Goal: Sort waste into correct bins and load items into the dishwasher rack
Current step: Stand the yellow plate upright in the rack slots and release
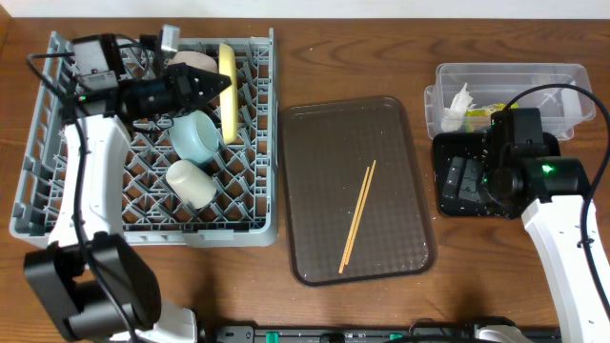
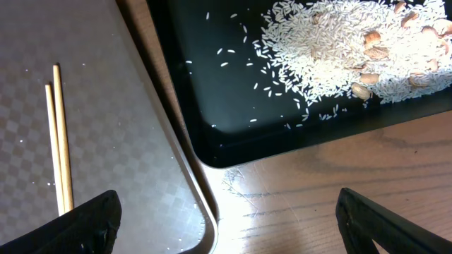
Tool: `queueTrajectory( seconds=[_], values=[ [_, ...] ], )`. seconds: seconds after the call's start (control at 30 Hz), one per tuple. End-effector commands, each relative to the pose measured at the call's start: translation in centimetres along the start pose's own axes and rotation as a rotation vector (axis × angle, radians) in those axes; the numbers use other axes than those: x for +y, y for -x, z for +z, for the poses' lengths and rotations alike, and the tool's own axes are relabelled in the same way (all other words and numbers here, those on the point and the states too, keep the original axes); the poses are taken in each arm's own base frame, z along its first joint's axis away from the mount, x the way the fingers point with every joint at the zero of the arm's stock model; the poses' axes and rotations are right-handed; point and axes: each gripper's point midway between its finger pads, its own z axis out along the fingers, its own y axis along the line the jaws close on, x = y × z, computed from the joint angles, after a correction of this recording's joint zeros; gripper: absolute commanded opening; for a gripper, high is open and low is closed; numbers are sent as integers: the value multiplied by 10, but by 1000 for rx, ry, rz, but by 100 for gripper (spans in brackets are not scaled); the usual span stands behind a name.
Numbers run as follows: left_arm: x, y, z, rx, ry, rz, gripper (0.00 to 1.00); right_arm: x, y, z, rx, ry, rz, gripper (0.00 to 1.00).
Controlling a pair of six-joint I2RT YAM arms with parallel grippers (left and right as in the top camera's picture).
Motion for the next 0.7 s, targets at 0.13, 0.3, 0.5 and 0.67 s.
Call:
queueTrajectory(
  seconds=[0.13, 0.3, 0.5, 0.67],
  values=[
    [52, 0, 11, 4, 124, -64, 36, -3, 7, -7, -30, -1, 29, 95],
    [47, 13, 10, -33, 117, 9, 73, -3, 7, -7, -30, -1, 29, 95],
    [16, 20, -2, -70, 108, 85, 83, -4, 7, -7, -28, -2, 29, 95],
    [-25, 14, -10, -101, 160, 175, 84, -4, 7, -7, -28, -2, 29, 96]
  ],
)
